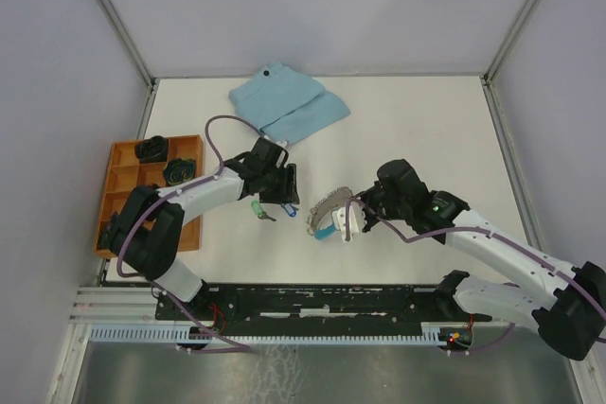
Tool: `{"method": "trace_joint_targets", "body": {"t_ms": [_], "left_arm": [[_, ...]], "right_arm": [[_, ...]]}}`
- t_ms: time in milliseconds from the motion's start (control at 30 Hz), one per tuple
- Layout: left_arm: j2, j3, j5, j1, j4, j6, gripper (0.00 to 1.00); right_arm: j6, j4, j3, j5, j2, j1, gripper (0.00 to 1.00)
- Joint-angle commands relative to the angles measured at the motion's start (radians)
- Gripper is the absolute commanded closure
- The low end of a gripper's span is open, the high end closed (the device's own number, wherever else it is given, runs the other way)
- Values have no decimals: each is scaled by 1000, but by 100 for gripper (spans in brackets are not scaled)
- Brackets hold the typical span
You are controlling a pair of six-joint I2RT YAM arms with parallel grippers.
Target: Put the keys on the keyring
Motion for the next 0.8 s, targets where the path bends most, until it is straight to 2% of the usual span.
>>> {"method": "trace_joint_targets", "body": {"t_ms": [0, 200, 400, 600, 767], "left_arm": [[-52, 46, -128, -2, -32, 209, 39], [-20, 70, -214, -36, -58, 342, 38], [-36, 62, -220, -39, -56, 405, 38], [-1, 81, -225, -38, -65, 450, 39], [33, 89, -283, -59, -91, 487, 40]], "right_arm": [[-5, -59, 79, 14, -21, -3, 99], [9, -141, 135, -36, -4, -27, 99], [43, -216, 198, -102, 21, -54, 99], [54, -213, 199, -124, 24, -60, 99], [64, -184, 178, -136, 8, -60, 99]]}}
